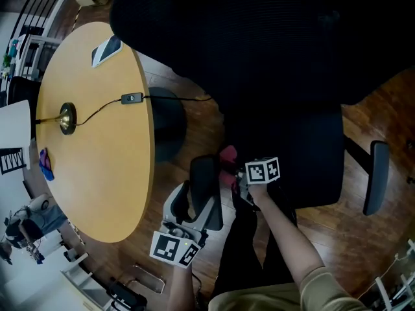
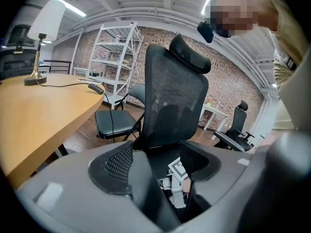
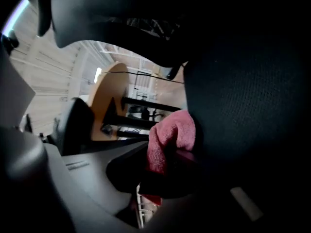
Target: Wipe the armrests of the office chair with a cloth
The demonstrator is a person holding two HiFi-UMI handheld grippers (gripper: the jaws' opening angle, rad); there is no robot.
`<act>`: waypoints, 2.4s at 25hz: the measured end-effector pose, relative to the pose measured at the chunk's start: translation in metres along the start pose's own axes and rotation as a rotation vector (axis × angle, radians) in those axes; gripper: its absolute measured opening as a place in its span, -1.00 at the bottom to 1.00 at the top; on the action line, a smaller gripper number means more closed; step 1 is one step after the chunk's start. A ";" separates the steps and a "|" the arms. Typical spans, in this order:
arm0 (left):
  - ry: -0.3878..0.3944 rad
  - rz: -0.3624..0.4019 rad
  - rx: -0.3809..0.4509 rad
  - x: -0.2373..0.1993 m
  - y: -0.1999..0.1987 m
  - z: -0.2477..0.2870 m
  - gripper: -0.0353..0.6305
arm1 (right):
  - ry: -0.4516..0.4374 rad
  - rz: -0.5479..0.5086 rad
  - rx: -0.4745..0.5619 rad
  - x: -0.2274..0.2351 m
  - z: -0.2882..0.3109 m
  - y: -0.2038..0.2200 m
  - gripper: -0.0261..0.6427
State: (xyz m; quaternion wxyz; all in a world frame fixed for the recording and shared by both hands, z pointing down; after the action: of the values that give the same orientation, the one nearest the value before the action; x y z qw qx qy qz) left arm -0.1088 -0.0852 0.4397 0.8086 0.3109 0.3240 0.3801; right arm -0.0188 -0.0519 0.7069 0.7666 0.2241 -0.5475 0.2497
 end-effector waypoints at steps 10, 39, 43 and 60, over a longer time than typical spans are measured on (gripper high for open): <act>-0.006 -0.003 -0.001 0.003 -0.003 -0.004 -0.04 | -0.364 -0.443 -0.277 -0.094 -0.012 0.057 -0.78; -0.073 -0.085 -0.009 -0.017 0.031 -0.017 -0.04 | 0.267 -0.279 -0.396 0.018 0.028 -0.003 -0.77; -0.095 -0.109 0.045 -0.023 0.030 -0.030 -0.04 | 0.248 -0.270 -0.402 0.017 0.027 -0.001 -0.77; -0.253 -0.328 0.294 -0.041 0.077 -0.117 -0.04 | 0.219 -1.021 -0.415 -0.214 -0.071 -0.112 -0.75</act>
State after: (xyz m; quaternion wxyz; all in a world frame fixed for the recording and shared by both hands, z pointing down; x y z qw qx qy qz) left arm -0.2501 -0.0482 0.4394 0.8395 0.4136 0.3184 0.1508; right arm 0.0444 -0.1244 0.4743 0.8705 0.2781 -0.3243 -0.2443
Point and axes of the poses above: the fingertips, and each gripper's own axes: z forward along the fingers, x to its right, y out of its underside, the point moved 6 cm from there along -z, backward along the fingers, and after that the axes turned 6 degrees about -x, right-handed, at the moved point
